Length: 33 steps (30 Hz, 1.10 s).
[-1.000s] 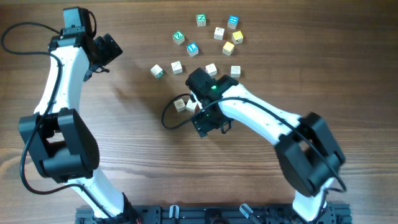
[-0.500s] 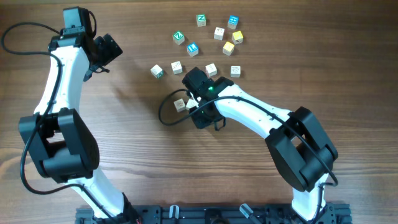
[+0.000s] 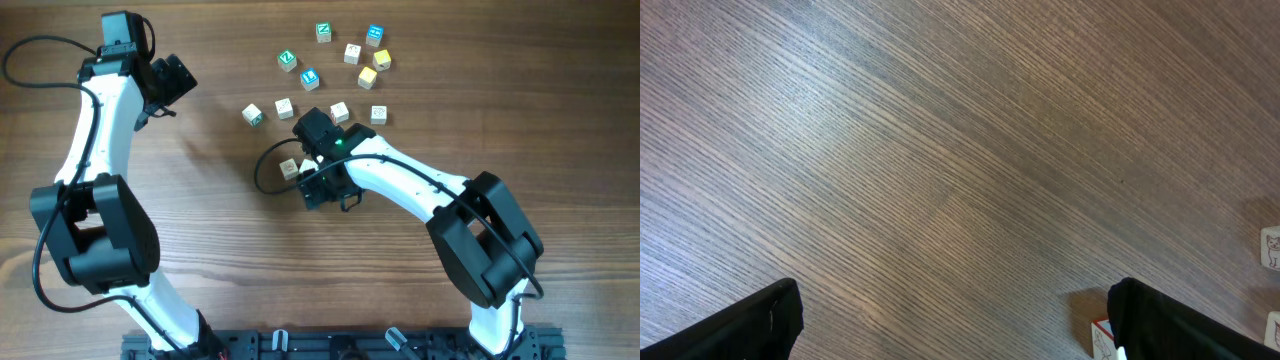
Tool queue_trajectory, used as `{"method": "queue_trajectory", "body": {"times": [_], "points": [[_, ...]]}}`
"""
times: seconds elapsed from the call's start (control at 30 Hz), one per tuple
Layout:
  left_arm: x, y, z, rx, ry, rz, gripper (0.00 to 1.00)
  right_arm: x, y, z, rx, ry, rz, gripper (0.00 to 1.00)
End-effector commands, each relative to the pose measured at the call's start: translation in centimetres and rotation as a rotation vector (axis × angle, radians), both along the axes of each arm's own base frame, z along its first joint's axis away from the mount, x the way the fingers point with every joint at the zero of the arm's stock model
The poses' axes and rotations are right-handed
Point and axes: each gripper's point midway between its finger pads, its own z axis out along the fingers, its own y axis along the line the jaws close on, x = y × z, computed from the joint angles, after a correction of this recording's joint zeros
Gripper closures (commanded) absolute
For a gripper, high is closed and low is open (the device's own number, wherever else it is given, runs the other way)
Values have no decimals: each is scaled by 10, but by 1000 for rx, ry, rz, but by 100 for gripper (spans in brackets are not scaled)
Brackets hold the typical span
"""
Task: Form a circle
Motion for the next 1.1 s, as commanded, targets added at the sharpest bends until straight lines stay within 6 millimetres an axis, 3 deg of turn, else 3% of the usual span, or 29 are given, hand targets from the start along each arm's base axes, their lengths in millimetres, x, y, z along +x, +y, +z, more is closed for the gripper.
{"method": "queue_trajectory", "body": {"times": [0.0,0.13,1.07], "points": [[1,0,1,-4,-5,9,0,-3,4,-4,16,20,3,57],[1,0,1,-4,-4,8,0,-6,2,-4,6,31,2,63],[1,0,1,-4,-5,9,0,4,-1,-5,-13,-6,-74,63]]}}
